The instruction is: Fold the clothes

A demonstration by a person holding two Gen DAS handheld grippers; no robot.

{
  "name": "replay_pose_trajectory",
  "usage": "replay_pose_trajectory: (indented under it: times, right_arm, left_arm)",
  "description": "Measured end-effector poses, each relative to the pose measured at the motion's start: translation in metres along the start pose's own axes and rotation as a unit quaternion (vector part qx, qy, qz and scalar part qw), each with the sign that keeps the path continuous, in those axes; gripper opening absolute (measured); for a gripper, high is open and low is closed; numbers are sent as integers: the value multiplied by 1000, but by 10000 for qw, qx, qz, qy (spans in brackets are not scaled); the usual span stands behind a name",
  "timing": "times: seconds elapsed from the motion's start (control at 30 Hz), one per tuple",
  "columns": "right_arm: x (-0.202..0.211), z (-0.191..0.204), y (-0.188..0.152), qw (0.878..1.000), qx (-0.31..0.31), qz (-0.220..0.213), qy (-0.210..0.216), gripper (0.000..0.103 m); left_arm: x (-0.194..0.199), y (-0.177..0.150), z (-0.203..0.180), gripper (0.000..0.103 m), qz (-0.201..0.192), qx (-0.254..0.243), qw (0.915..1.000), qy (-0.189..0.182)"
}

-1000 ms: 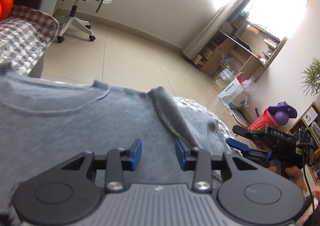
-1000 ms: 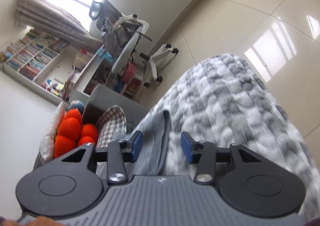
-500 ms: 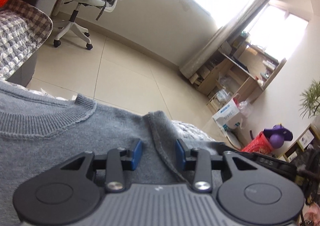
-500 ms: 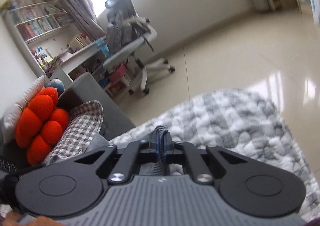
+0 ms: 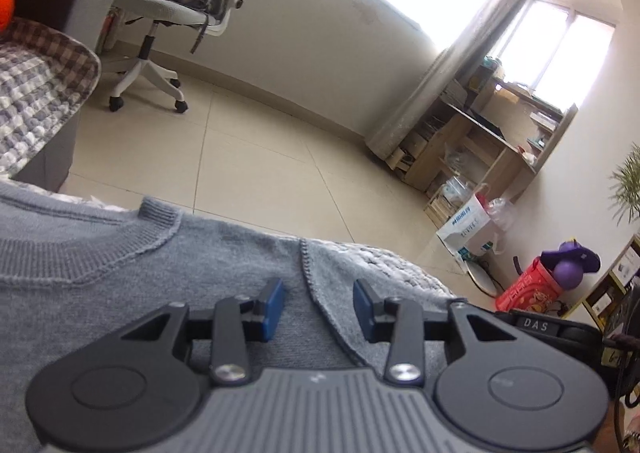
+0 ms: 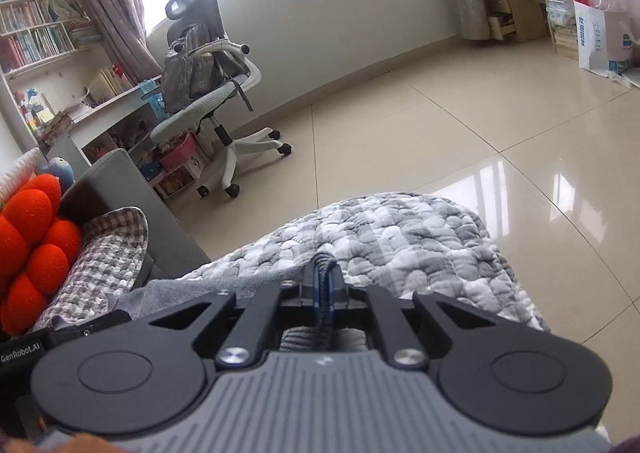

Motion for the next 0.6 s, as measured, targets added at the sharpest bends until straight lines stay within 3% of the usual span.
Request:
replay_pose_trajectory:
  times: [0.27,0.37,0.6]
  right_arm:
    - [9,35,1,9994,332,117,-69,17]
    - [17,51,3,9990,433,107,-37,38]
    - [39,100,12,9974,709,56,93,39]
  left_arm:
    - [34,-10,7,47,77,-36,9995,291]
    - [51,-14,12,54,251,135,9995,164]
    - [110,-13,29,58,322,82,9978,569]
Point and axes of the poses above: each gripper's, at about its wrist camera, not at the fingertips, and x roughly against the way its jaws point, z to its left, y to its top, the point moved 4 cm from there along -x, roughly the way its jaws point, and after that the axes turned 13 degrees about y, right-handed, at the moved point
